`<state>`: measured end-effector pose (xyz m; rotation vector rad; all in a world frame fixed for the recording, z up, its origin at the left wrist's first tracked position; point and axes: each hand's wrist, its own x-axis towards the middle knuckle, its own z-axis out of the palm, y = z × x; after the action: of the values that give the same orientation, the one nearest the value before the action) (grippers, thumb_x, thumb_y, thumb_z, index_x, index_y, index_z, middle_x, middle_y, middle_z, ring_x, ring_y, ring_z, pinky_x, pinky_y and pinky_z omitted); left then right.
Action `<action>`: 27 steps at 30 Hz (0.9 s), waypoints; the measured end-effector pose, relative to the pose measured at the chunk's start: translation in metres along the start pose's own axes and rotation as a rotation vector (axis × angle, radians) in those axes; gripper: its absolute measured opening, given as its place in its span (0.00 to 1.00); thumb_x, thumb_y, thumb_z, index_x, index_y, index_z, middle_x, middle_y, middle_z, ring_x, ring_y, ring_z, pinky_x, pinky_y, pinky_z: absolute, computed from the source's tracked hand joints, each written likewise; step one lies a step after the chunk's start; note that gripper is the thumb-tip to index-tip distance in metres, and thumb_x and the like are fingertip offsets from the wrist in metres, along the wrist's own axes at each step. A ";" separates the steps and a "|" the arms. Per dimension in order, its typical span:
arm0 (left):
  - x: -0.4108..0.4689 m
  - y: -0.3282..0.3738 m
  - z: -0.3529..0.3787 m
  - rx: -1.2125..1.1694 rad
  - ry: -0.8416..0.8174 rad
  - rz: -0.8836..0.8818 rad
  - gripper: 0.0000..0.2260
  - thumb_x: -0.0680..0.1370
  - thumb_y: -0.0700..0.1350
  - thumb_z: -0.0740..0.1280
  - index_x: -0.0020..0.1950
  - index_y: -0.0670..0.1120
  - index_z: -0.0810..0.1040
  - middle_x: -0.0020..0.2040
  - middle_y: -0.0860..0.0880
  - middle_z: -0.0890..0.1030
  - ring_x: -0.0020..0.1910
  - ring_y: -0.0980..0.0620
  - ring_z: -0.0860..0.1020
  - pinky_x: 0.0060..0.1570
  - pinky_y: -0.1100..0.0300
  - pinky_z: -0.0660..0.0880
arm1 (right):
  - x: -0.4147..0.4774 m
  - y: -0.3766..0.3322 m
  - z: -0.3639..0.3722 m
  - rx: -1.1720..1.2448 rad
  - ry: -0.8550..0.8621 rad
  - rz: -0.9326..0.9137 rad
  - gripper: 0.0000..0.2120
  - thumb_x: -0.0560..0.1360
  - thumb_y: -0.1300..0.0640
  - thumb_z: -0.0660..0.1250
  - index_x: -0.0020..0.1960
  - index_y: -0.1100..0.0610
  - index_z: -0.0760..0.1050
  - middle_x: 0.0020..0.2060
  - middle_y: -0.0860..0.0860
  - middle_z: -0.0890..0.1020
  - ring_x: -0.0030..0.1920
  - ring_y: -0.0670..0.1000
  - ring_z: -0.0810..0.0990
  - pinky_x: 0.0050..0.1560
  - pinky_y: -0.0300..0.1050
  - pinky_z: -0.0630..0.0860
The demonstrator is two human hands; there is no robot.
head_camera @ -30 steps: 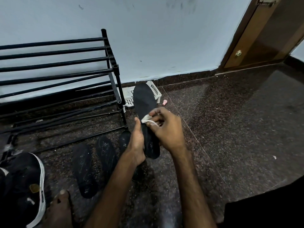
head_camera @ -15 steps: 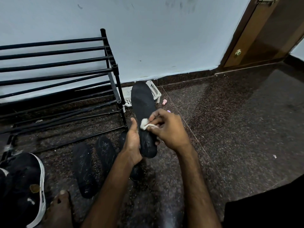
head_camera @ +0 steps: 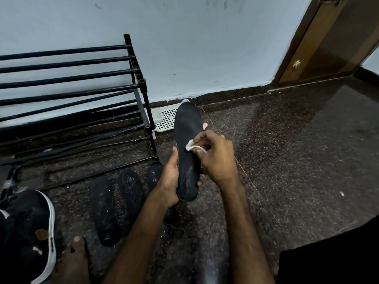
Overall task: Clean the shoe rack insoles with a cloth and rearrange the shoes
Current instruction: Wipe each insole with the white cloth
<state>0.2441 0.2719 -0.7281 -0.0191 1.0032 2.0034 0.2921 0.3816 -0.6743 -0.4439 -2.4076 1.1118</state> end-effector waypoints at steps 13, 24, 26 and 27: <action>-0.005 0.002 -0.002 0.025 -0.125 -0.055 0.33 0.79 0.68 0.50 0.54 0.44 0.84 0.44 0.41 0.81 0.37 0.45 0.79 0.27 0.56 0.77 | 0.001 0.005 -0.012 -0.010 0.048 -0.032 0.14 0.69 0.64 0.75 0.46 0.48 0.77 0.39 0.38 0.83 0.43 0.39 0.83 0.61 0.59 0.75; -0.010 0.008 -0.002 0.032 -0.193 -0.084 0.29 0.81 0.65 0.53 0.60 0.43 0.79 0.43 0.43 0.82 0.34 0.47 0.80 0.24 0.58 0.75 | 0.001 0.009 -0.024 0.093 0.036 0.018 0.12 0.70 0.65 0.75 0.47 0.50 0.79 0.42 0.42 0.85 0.46 0.39 0.84 0.56 0.56 0.80; -0.008 0.010 -0.005 0.030 -0.185 -0.076 0.29 0.80 0.66 0.54 0.61 0.45 0.80 0.46 0.43 0.81 0.35 0.47 0.79 0.24 0.59 0.75 | -0.003 0.000 -0.022 0.183 -0.152 0.037 0.11 0.70 0.67 0.75 0.48 0.55 0.80 0.42 0.47 0.86 0.45 0.44 0.85 0.50 0.49 0.83; -0.007 0.011 -0.007 0.039 -0.180 -0.074 0.29 0.79 0.67 0.55 0.62 0.46 0.80 0.48 0.43 0.80 0.36 0.46 0.78 0.25 0.58 0.75 | -0.006 -0.003 -0.022 0.227 -0.243 0.046 0.10 0.70 0.68 0.75 0.48 0.58 0.80 0.41 0.49 0.87 0.45 0.47 0.85 0.49 0.47 0.83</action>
<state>0.2383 0.2593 -0.7236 0.1411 0.9130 1.8813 0.3085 0.3908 -0.6603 -0.3049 -2.4427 1.5162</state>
